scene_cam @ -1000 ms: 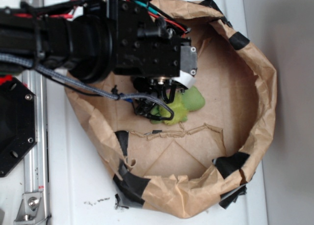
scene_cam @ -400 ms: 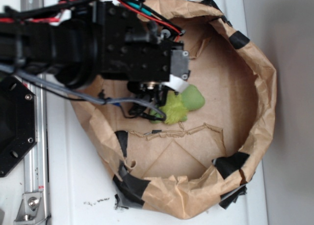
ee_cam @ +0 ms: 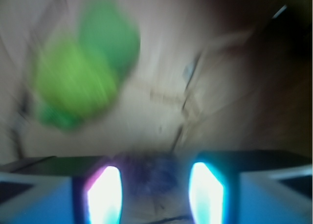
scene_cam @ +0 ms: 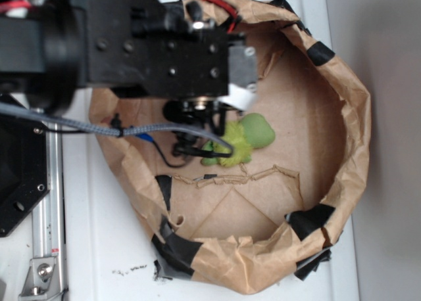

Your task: Grab the rock.

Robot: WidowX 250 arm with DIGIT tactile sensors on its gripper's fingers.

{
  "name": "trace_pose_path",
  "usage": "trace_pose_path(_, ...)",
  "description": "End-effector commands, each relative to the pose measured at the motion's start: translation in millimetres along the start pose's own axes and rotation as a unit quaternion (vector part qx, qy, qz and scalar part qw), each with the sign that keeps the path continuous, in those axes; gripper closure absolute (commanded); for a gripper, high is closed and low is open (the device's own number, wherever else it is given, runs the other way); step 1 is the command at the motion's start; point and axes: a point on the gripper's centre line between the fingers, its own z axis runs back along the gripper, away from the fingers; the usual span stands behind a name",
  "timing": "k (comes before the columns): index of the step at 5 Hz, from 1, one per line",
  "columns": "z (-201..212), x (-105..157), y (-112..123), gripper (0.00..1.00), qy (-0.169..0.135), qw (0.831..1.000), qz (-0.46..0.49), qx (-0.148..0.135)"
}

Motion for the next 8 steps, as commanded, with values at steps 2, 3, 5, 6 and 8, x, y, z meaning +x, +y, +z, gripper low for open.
trace_pose_path(2, 71, 27, -19, 1.0, -0.023, 0.991, 0.127, -0.035)
trace_pose_path(3, 64, 10, -9, 0.0, -0.033, 0.994, 0.103, -0.031)
trace_pose_path(5, 24, -21, 20, 0.0, -0.034, 0.999, -0.003, 0.004)
trace_pose_path(6, 0, -24, 19, 0.0, -0.015, 1.0, -0.02, 0.011)
trace_pose_path(8, -39, -13, 9, 0.0, -0.01, 0.997, -0.081, 0.001)
